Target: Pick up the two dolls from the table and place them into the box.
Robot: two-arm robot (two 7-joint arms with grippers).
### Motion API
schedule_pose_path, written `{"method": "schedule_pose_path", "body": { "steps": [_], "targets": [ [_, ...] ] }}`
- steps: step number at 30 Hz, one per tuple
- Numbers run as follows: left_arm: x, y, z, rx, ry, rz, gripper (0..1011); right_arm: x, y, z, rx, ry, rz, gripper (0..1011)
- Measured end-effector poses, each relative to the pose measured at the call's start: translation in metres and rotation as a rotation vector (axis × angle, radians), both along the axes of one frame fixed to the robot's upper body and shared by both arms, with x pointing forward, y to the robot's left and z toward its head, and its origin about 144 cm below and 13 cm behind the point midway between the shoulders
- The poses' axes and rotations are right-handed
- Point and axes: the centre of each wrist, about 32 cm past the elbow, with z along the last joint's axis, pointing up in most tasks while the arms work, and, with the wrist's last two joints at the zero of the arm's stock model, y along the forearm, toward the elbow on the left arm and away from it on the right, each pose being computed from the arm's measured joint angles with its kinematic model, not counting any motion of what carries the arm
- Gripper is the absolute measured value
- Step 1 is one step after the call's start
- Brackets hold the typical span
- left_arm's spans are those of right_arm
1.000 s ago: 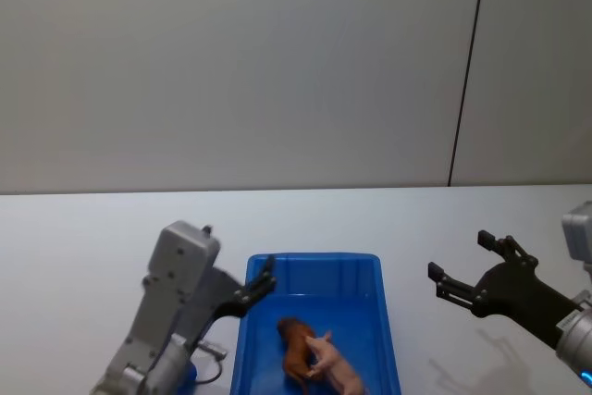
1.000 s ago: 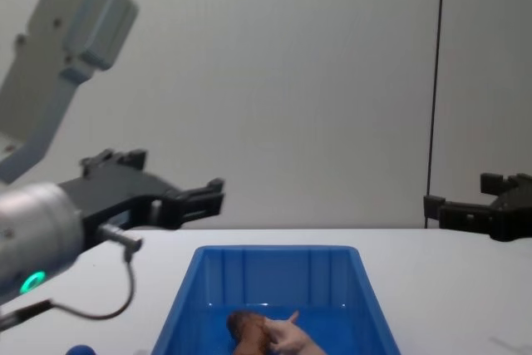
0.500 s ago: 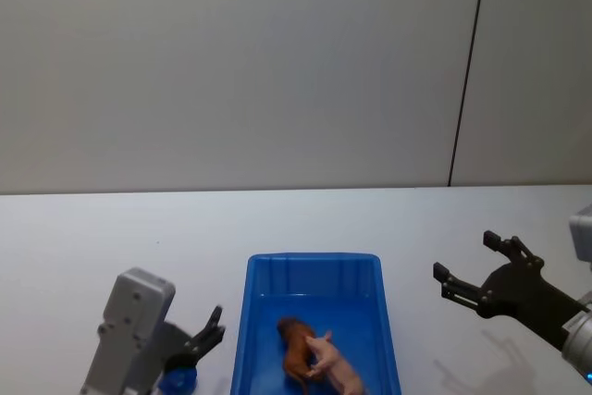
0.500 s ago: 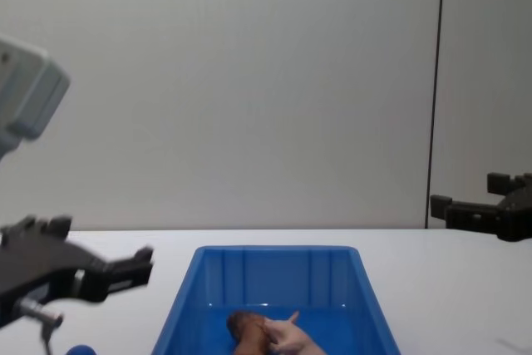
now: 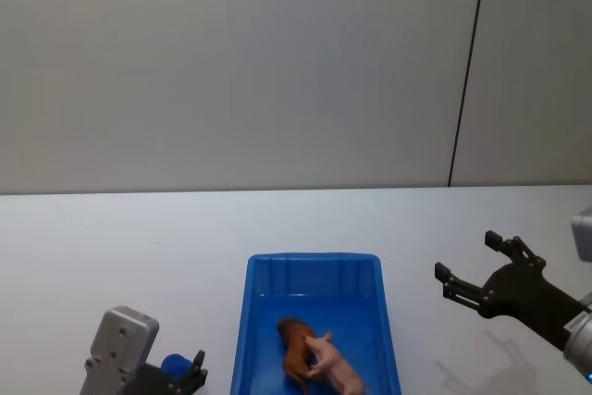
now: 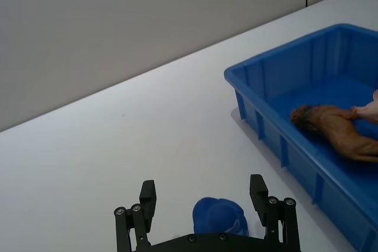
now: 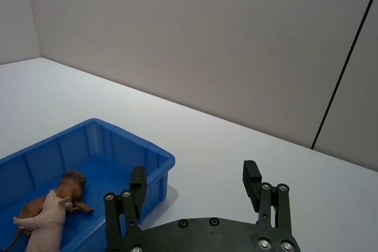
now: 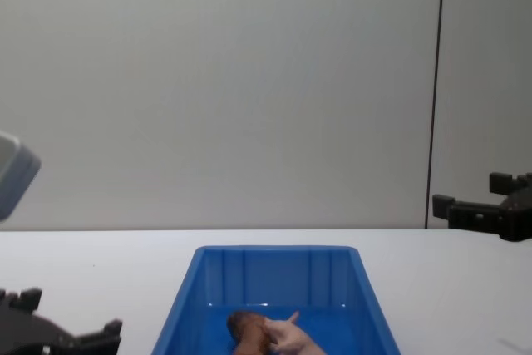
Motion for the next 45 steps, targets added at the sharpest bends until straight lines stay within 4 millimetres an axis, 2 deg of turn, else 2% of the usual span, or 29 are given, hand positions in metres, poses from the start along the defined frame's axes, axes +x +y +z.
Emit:
{"method": "schedule_pose_path", "body": {
  "steps": [15, 20, 30, 40, 45],
  "targets": [
    [0.006, 0.009, -0.023, -0.016, 0.068, -0.021, 1002, 0.000, 0.000, 0.000, 0.000, 0.000, 0.000, 1001],
    [0.009, 0.010, -0.027, -0.020, 0.079, -0.030, 907, 0.000, 0.000, 0.000, 0.000, 0.000, 0.000, 1001],
    [0.016, 0.013, -0.031, -0.020, 0.090, -0.052, 591, 0.000, 0.000, 0.000, 0.000, 0.001, 0.000, 1001],
    [0.024, 0.014, -0.025, -0.013, 0.064, -0.071, 513, 0.000, 0.000, 0.000, 0.000, 0.001, 0.000, 1001],
    [0.031, 0.011, -0.010, -0.005, 0.009, -0.093, 474, 0.000, 0.000, 0.000, 0.000, 0.001, 0.000, 1001]
  ]
}}
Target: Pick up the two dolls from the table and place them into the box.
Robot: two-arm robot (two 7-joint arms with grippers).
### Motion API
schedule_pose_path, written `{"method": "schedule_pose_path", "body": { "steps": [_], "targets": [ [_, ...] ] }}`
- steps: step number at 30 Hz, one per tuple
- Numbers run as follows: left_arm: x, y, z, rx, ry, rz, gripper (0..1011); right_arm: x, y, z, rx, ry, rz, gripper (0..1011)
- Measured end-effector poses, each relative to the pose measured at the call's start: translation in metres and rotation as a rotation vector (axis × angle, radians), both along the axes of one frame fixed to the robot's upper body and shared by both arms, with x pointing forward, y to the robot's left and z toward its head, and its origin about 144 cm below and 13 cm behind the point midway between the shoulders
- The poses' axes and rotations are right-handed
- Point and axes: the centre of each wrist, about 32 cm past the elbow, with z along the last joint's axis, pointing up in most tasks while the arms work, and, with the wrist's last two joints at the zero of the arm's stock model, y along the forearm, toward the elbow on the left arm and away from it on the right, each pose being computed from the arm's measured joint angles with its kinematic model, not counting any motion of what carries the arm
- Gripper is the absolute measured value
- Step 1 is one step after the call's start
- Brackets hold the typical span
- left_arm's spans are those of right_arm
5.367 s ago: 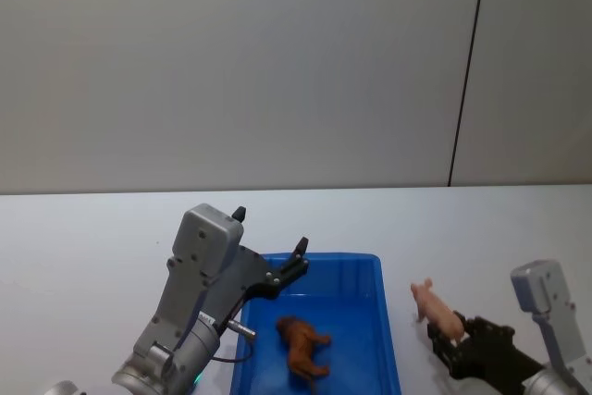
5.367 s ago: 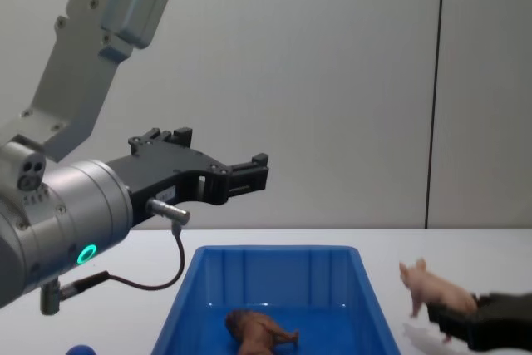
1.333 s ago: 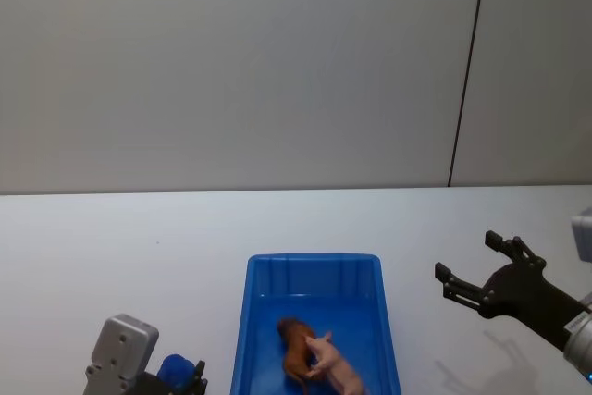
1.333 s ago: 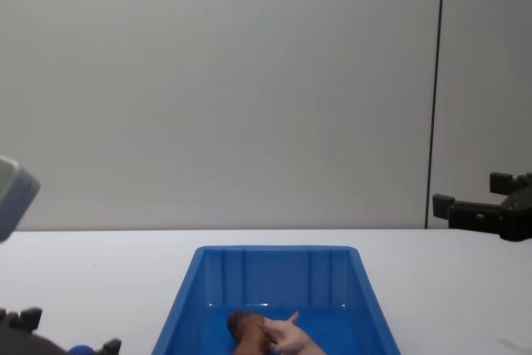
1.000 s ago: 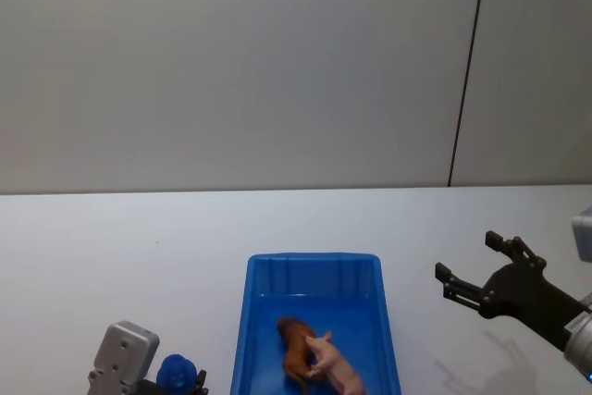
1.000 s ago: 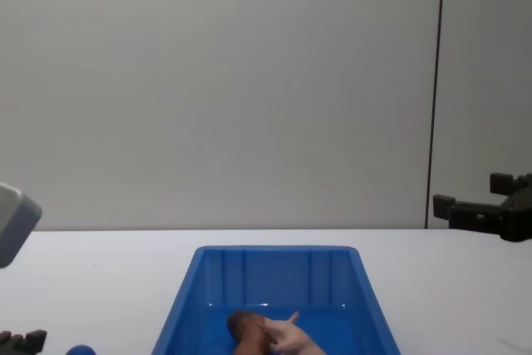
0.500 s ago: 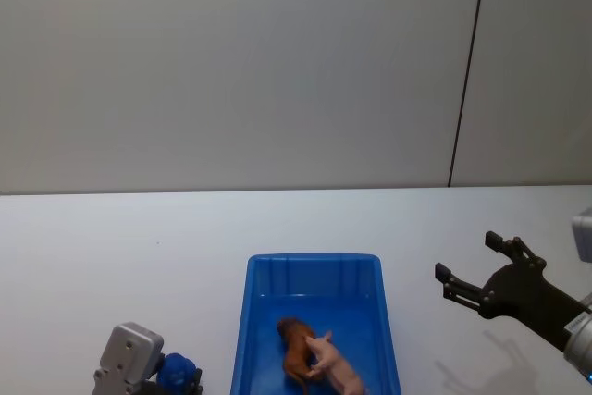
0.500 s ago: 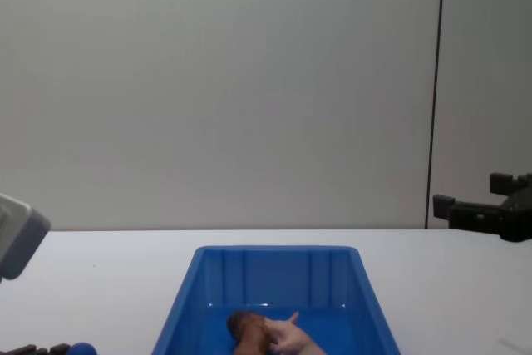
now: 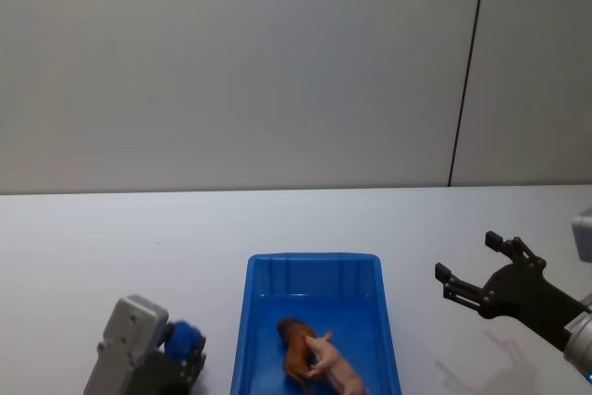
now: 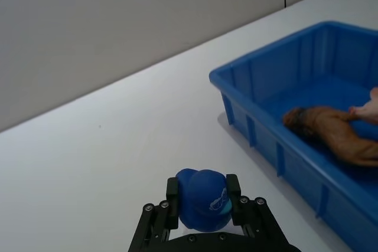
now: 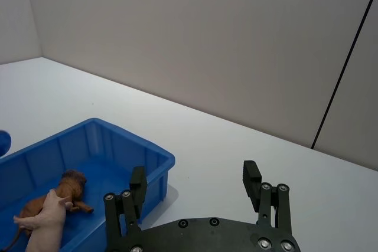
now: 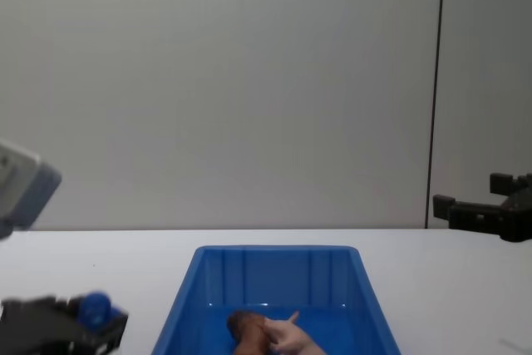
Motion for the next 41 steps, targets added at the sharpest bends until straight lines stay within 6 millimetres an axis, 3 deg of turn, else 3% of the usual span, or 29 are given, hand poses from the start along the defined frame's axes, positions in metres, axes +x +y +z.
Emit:
{"method": "schedule_pose_path", "body": {
  "steps": [13, 16, 18, 25, 29, 31, 41],
  "targets": [
    [0.019, -0.023, 0.035, -0.011, -0.132, -0.098, 393, 0.000, 0.000, 0.000, 0.000, 0.000, 0.000, 1001],
    [0.023, -0.032, 0.041, -0.020, -0.154, -0.134, 451, 0.000, 0.000, 0.000, 0.000, 0.000, 0.000, 1001],
    [0.026, -0.038, 0.044, -0.027, -0.169, -0.161, 559, 0.000, 0.000, 0.000, 0.000, 0.000, 0.000, 1001],
    [0.034, -0.058, 0.051, -0.055, -0.197, -0.247, 799, 0.000, 0.000, 0.000, 0.000, 0.000, 0.000, 1001],
    [0.036, -0.064, 0.053, -0.065, -0.207, -0.275, 875, 0.000, 0.000, 0.000, 0.000, 0.000, 0.000, 1001],
    [0.037, -0.066, 0.054, -0.071, -0.215, -0.292, 970, 0.000, 0.000, 0.000, 0.000, 0.000, 0.000, 1001],
    [0.035, -0.061, 0.058, -0.093, -0.261, -0.335, 1002, 0.000, 0.000, 0.000, 0.000, 0.000, 0.000, 1001]
  ]
}}
